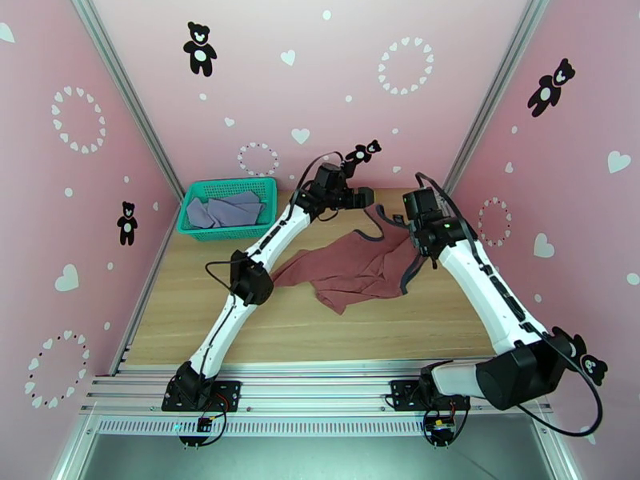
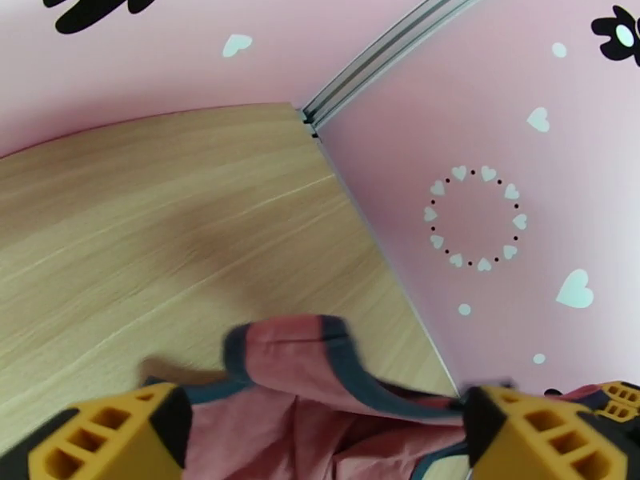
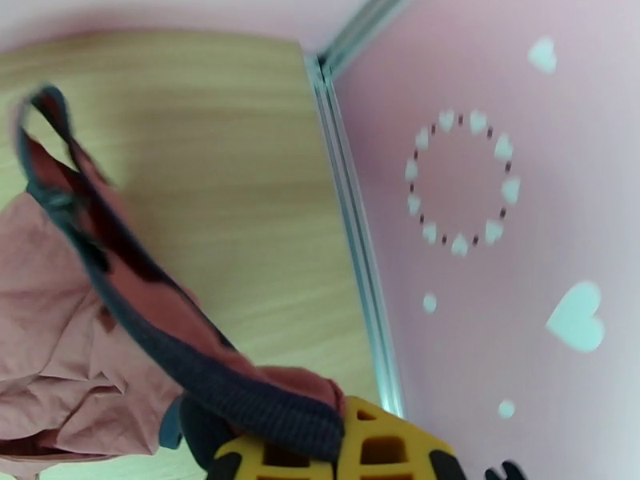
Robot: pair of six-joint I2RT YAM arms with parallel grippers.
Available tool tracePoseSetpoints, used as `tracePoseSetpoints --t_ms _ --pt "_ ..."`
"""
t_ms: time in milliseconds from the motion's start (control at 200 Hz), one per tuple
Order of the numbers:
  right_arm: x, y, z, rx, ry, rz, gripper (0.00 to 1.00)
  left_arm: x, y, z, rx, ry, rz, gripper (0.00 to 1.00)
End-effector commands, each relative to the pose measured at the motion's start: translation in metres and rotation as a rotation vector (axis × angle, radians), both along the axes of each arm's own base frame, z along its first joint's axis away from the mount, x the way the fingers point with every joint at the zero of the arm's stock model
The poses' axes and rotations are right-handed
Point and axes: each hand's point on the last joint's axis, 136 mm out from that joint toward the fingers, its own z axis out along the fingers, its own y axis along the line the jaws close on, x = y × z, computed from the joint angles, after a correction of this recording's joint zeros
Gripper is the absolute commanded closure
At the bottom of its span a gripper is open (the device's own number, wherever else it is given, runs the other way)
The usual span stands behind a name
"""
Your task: Fold and stack the mixed laundry pile
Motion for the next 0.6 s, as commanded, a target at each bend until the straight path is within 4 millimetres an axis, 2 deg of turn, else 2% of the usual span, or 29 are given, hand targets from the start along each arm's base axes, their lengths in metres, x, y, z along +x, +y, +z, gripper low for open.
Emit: tracePoseSetpoints --t_ms 0,60,145,190,265,340,410,470,595 --pt "0.002 -0.003 -0.022 0.051 0.035 -0.060 0.74 0.003 0.029 0.032 0.090 -0.087 0.073 0.01" --pt "0.007 0.001 -0.022 0.073 0.039 -0.039 0.58 -0.002 0.051 0.048 0.176 -0.126 0.127 0.01" --pt "0.015 0.015 -0.017 0.136 0.026 0.025 0.42 -0.014 0.092 0.076 0.302 -0.191 0.224 0.01" --pt "0.021 0.028 -0.014 0.186 0.017 0.089 0.36 -0.024 0.117 0.089 0.360 -0.219 0.277 0.01" --pt "0.032 0.061 -0.010 0.296 0.020 0.251 0.28 -0.047 0.162 0.105 0.421 -0.218 0.345 0.01" --pt "0.039 0.096 -0.011 0.392 0.048 0.399 0.24 -0.074 0.205 0.093 0.467 -0.140 0.383 0.09" --pt "0.045 0.126 -0.017 0.445 0.089 0.510 0.21 -0.103 0.238 0.063 0.502 -0.027 0.394 0.22" --pt "0.054 0.145 -0.028 0.453 0.133 0.562 0.20 -0.129 0.255 0.037 0.537 0.047 0.400 0.26" --pt "0.084 0.165 -0.058 0.465 0.210 0.579 0.18 -0.169 0.274 -0.014 0.559 0.156 0.411 0.23"
